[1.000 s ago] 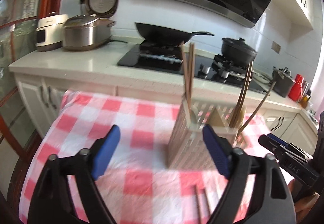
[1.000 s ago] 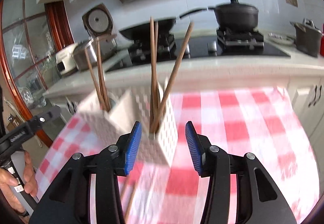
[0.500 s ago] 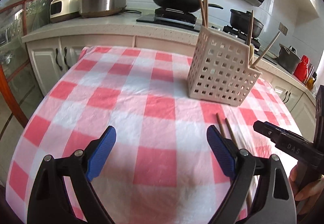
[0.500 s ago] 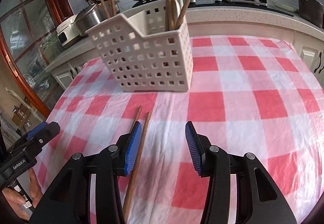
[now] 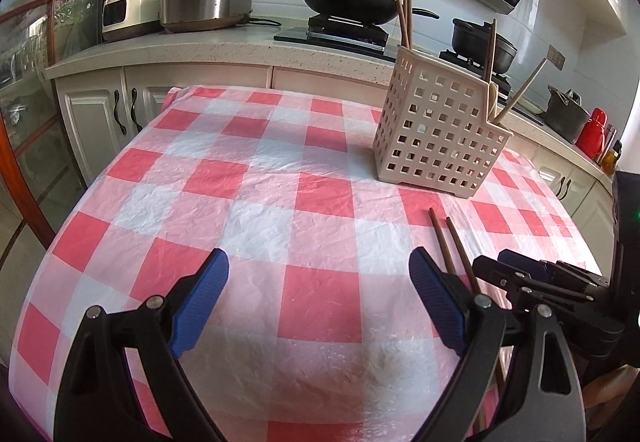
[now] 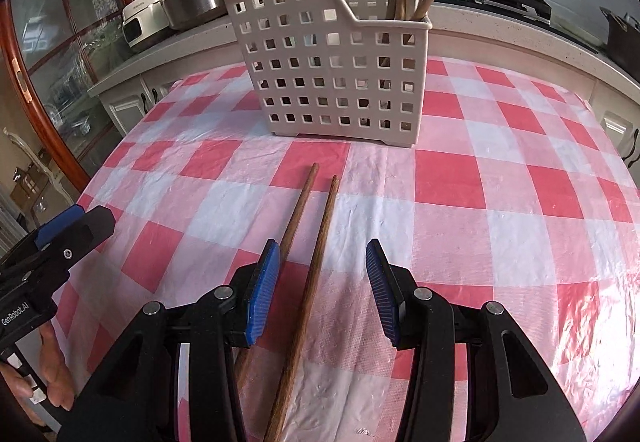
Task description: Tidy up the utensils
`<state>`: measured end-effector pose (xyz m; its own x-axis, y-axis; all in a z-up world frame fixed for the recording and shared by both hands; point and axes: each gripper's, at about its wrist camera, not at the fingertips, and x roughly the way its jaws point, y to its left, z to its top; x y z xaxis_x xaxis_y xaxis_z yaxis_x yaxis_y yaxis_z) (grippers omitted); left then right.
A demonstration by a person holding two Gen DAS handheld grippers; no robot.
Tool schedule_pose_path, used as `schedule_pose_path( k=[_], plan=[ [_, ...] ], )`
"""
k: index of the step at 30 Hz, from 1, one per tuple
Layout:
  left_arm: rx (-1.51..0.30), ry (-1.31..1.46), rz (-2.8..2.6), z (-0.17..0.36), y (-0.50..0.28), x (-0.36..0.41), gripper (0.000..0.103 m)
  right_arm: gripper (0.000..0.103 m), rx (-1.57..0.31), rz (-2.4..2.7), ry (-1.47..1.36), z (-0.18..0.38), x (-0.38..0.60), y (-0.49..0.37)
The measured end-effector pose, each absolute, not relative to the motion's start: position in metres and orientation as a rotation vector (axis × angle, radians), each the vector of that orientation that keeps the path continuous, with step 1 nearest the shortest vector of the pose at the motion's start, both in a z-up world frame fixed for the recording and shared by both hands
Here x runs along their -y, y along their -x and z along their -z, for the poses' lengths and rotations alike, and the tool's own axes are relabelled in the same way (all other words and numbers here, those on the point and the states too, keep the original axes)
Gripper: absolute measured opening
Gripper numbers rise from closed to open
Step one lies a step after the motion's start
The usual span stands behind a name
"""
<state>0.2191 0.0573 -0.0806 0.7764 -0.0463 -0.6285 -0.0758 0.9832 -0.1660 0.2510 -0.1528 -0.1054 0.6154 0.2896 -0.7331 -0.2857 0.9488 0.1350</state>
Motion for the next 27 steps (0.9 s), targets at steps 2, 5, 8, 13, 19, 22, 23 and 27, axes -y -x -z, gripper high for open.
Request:
schedule_pose_path(
  k=[2, 5, 8, 13, 19, 22, 23, 27],
  plan=[
    [-0.683, 0.195, -0.018, 0.082, -0.218, -0.061, 0.089, 0.044, -0.847, -0.321, 0.011, 0.107, 0.149, -0.253],
    [-0.686, 0.206, -0.022, 0.085, -0.217, -0.065, 0.089, 0.042, -0.855, -0.298, 0.04, 0.111, 0.144, -0.256],
    [-0.687, 0.204, -0.023, 0.087, -0.217, -0.066, 0.089, 0.04, -0.871, -0.269, 0.071, 0.117, 0.139, -0.261],
    [-0.691, 0.201, -0.025, 0.089, -0.217, -0.068, 0.089, 0.037, -0.871, -0.237, 0.111, 0.12, 0.135, -0.265],
    [-0.696, 0.188, -0.025, 0.089, -0.216, -0.064, 0.089, 0.008, -0.879, -0.235, 0.112, 0.119, 0.14, -0.265],
    [-0.7, 0.17, -0.02, 0.089, -0.216, -0.058, 0.089, 0.007, -0.887, -0.247, 0.065, 0.119, 0.152, -0.264],
    [-0.705, 0.16, -0.016, 0.089, -0.217, -0.054, 0.089, 0.006, -0.887, -0.245, 0.053, 0.119, 0.156, -0.263],
    [-0.729, 0.133, 0.0, 0.092, -0.22, -0.04, 0.089, 0.006, -0.877, -0.222, -0.002, 0.116, 0.179, -0.261]
  ],
)
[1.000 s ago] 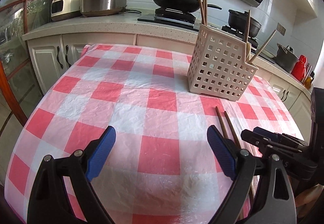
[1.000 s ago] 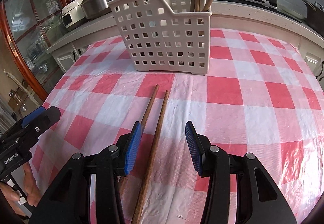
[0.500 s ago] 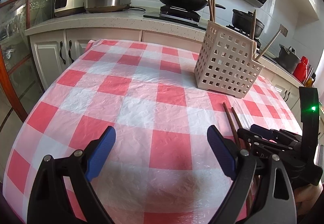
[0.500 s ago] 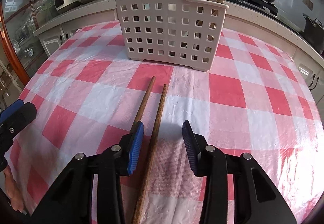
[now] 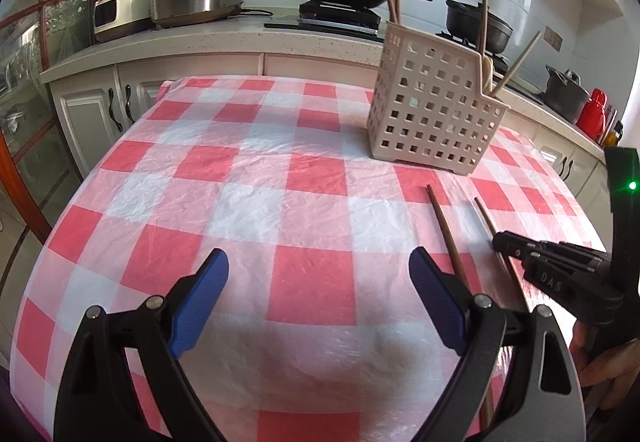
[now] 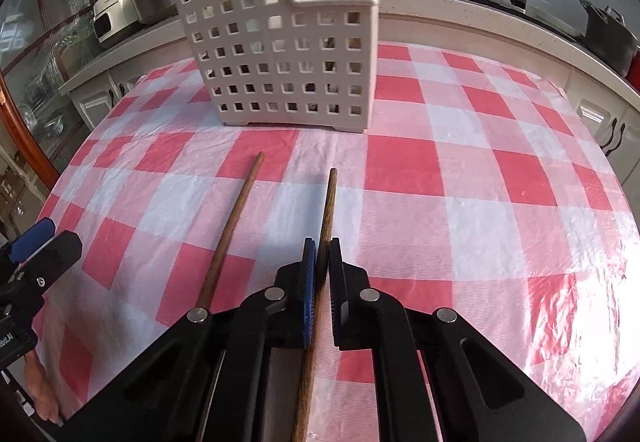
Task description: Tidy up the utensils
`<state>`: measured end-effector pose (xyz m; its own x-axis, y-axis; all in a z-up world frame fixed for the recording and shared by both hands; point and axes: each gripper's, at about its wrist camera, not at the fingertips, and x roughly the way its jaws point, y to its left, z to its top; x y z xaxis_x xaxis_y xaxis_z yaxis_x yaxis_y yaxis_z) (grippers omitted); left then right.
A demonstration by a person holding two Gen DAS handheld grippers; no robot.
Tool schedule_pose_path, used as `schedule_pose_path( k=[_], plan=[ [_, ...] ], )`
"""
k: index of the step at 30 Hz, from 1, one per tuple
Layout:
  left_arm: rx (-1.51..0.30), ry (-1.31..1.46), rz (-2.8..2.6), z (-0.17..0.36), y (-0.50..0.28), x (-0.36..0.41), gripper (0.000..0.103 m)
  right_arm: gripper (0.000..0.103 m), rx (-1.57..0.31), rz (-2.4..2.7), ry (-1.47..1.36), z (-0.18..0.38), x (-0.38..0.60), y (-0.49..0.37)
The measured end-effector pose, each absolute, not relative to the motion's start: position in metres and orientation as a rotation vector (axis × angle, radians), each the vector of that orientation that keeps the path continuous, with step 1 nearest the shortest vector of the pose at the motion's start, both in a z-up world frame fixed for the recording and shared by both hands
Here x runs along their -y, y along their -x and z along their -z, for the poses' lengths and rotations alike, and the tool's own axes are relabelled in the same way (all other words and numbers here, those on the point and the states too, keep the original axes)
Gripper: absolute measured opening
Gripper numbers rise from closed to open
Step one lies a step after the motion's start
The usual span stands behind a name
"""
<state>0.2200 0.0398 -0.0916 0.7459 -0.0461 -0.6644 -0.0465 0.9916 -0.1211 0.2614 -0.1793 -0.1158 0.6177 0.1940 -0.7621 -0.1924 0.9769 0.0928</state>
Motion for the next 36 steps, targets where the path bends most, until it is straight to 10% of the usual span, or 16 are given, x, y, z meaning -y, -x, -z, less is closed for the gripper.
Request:
schedule_pose_path(
  k=[15, 24, 31, 36],
  plan=[
    [-0.844, 0.05, 0.122, 0.1, -0.258, 0.03, 0.084, 0.006, -0.871, -0.181, -0.101, 0.122, 0.239, -0.258],
    [-0.915, -0.006, 0.149, 0.116, -0.294, 0.064, 0.053, 0.006, -0.871, -0.196, -0.133, 0.122, 0.253, -0.256],
    [-0.906, -0.1, 0.152, 0.121, -0.296, 0.081, 0.008, 0.007, -0.872, -0.201, -0.137, 0.122, 0.254, -0.256],
    [-0.905, -0.063, 0.157, 0.12, -0.292, 0.072, 0.006, 0.007, -0.867, -0.197, -0.133, 0.122, 0.252, -0.255]
  ],
)
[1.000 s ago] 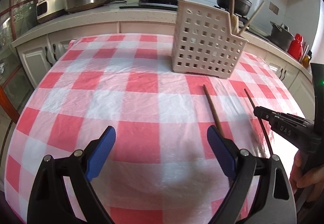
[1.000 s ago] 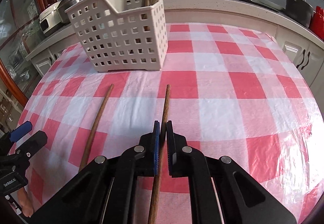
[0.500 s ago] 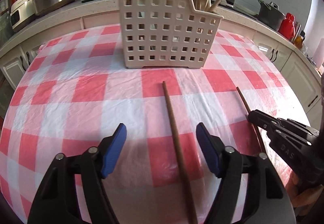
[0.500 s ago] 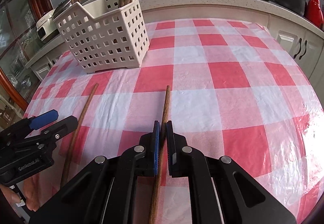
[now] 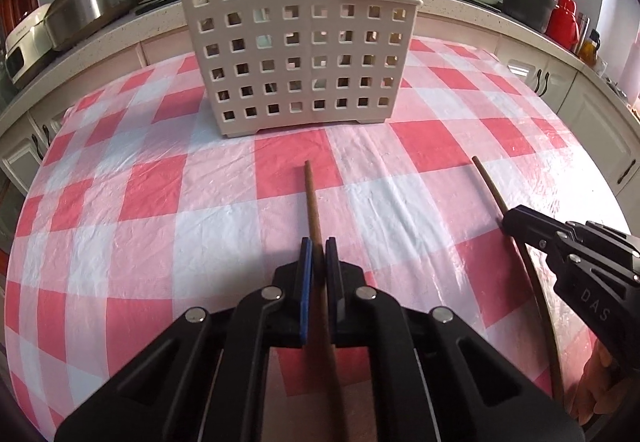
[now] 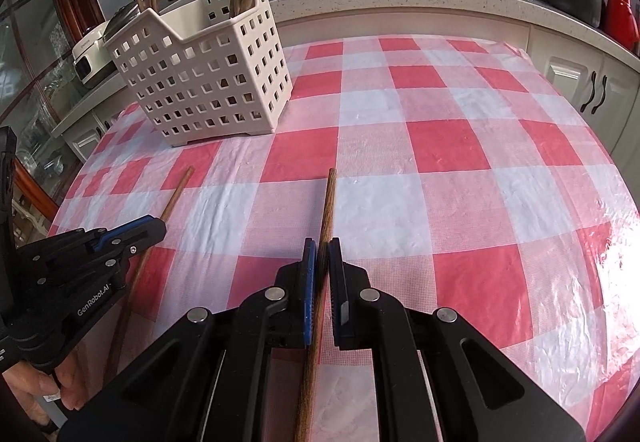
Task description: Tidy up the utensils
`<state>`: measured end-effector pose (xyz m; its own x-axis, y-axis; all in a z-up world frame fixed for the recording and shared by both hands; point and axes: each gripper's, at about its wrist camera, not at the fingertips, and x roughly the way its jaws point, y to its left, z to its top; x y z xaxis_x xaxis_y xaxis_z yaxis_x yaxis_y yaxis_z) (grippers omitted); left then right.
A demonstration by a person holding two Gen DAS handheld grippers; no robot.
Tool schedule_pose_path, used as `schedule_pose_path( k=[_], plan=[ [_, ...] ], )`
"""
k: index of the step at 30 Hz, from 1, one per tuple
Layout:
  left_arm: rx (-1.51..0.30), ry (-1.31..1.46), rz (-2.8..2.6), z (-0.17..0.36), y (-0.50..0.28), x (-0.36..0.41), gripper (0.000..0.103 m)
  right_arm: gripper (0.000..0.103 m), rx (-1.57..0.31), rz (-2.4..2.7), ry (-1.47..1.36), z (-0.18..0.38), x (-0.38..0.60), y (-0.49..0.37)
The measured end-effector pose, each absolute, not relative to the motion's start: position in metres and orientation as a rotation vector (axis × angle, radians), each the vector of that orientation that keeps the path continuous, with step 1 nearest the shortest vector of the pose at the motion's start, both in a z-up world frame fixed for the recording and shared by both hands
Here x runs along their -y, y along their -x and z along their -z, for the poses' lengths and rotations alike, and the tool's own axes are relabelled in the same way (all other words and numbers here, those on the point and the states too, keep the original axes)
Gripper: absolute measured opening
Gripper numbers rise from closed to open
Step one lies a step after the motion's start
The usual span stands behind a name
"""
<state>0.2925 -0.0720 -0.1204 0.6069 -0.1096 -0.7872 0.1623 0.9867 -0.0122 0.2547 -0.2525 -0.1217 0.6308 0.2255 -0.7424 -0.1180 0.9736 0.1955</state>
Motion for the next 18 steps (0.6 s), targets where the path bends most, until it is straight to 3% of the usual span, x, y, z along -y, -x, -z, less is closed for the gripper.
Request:
schedule_pose_path(
  k=[18],
  plan=[
    [-0.682, 0.009, 0.131, 0.053, -0.23, 0.029, 0.006, 0.004, -0.674, -0.259, -0.116, 0.061, 0.232, -0.219]
  ],
)
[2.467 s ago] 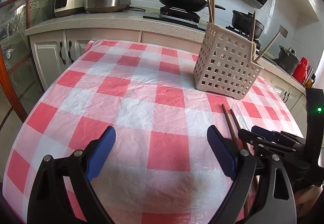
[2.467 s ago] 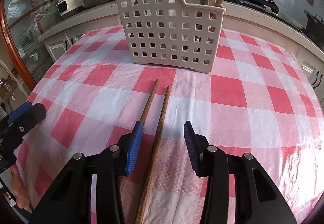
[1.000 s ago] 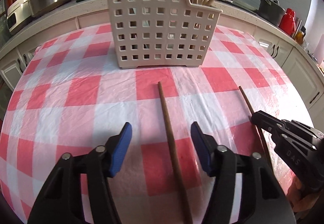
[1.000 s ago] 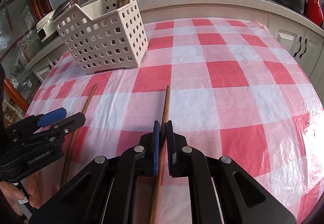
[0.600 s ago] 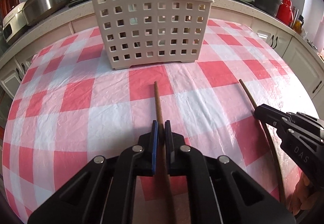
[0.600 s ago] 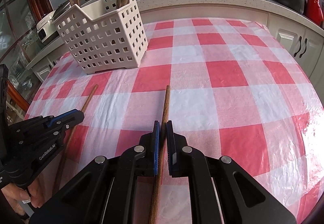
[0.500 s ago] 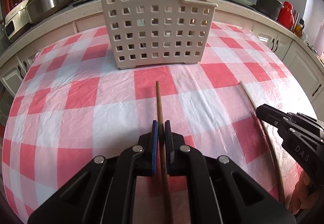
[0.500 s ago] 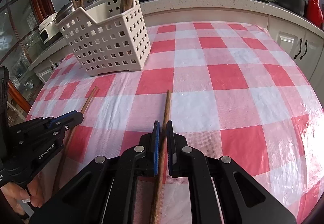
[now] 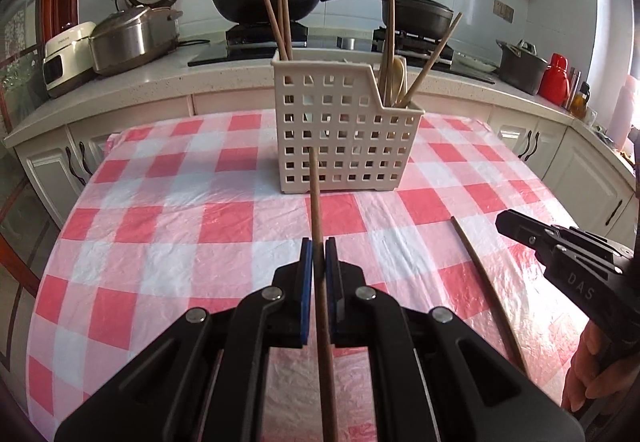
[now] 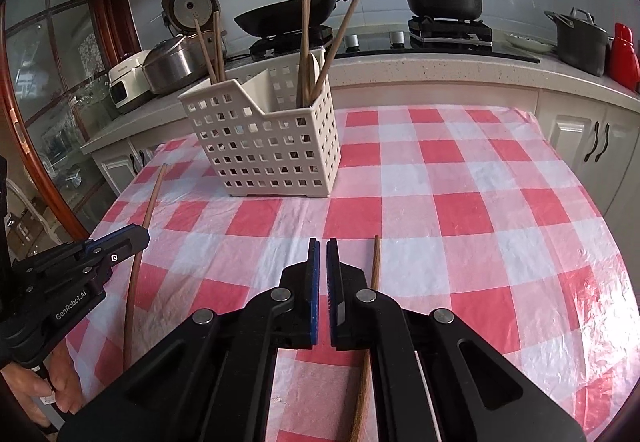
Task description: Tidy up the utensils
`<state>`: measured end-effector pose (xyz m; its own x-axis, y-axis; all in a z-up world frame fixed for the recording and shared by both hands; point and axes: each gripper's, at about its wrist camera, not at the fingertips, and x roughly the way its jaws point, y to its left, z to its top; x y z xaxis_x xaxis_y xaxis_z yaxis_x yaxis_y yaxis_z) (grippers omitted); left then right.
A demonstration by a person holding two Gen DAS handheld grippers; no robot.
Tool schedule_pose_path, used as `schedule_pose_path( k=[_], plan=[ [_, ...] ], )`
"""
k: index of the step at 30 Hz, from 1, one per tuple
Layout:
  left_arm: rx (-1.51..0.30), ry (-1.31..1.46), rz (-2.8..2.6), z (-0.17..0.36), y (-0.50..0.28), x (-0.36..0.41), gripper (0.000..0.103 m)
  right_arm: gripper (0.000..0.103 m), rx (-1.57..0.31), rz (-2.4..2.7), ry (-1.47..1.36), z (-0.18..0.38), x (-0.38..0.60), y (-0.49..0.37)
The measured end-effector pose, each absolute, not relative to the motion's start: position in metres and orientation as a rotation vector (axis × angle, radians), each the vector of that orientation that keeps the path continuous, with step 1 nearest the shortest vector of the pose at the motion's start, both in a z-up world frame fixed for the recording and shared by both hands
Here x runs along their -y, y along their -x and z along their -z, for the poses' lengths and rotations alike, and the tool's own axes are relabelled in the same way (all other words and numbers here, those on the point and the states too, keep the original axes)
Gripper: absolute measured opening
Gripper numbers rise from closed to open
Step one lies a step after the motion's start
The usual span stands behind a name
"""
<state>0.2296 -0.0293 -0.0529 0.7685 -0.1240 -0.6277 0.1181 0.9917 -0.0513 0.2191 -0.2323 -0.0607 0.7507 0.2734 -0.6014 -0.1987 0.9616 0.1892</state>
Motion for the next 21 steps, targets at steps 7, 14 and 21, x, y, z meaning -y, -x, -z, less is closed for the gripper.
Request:
schedule_pose_path(
  k=[7, 14, 21],
  plan=[
    [-0.633, 0.034, 0.133, 0.035, -0.212, 0.016, 0.006, 0.004, -0.616, -0.281, -0.131, 0.038, 0.237, -0.203],
    [-0.596, 0.049, 0.133, 0.023, -0.198, 0.008, 0.006, 0.014, -0.741, -0.223, -0.086, 0.06, 0.247, -0.22],
    [-0.578, 0.048, 0.142, 0.018, -0.192, 0.006, 0.006, 0.017, -0.877, -0.168, -0.031, 0.101, 0.24, -0.252]
  ],
)
